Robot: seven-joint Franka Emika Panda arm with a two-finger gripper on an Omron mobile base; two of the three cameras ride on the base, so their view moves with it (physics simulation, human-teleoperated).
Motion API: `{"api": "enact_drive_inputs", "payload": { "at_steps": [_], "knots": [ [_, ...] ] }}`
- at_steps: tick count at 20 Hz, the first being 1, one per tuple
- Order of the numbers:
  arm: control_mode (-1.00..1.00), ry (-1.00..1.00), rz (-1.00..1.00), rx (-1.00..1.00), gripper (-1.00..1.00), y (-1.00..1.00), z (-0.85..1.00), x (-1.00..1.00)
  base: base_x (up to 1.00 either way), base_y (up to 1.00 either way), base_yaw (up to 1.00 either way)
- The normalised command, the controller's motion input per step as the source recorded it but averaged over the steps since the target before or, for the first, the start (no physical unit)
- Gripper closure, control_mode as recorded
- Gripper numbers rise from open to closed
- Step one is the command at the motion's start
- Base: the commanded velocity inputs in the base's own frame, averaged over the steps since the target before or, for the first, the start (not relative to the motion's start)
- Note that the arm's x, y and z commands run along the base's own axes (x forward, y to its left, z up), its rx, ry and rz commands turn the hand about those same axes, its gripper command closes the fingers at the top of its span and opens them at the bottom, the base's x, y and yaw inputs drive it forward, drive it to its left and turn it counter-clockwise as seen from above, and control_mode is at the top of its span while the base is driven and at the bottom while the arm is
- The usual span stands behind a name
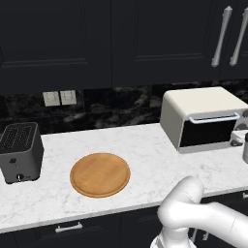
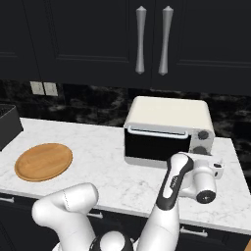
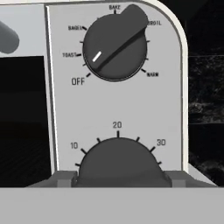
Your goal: Pick up the kebab skewer and baguette bread, and place them inside the toaster oven. Close the toaster oven door and start by setting the timer.
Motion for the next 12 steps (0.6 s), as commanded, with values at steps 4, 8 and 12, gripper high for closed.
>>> {"api": "enact_drive_inputs", "payload": {
  "at_steps": [4, 8, 12],
  "knots": [
    [-1.0, -0.06, 0.0, 0.18, 1.0, -0.2, -0.01, 0.0, 0.0, 0.0, 0.0],
    [-1.0, -0.01, -0.01, 0.14, 1.0, -0.02, 0.0, 0.0, 0.0, 0.0, 0.0],
    [-1.0, -0.01, -0.06, 0.13, 1.0, 0.0, 0.0, 0.0, 0.0, 0.0, 0.0]
  ]
}}
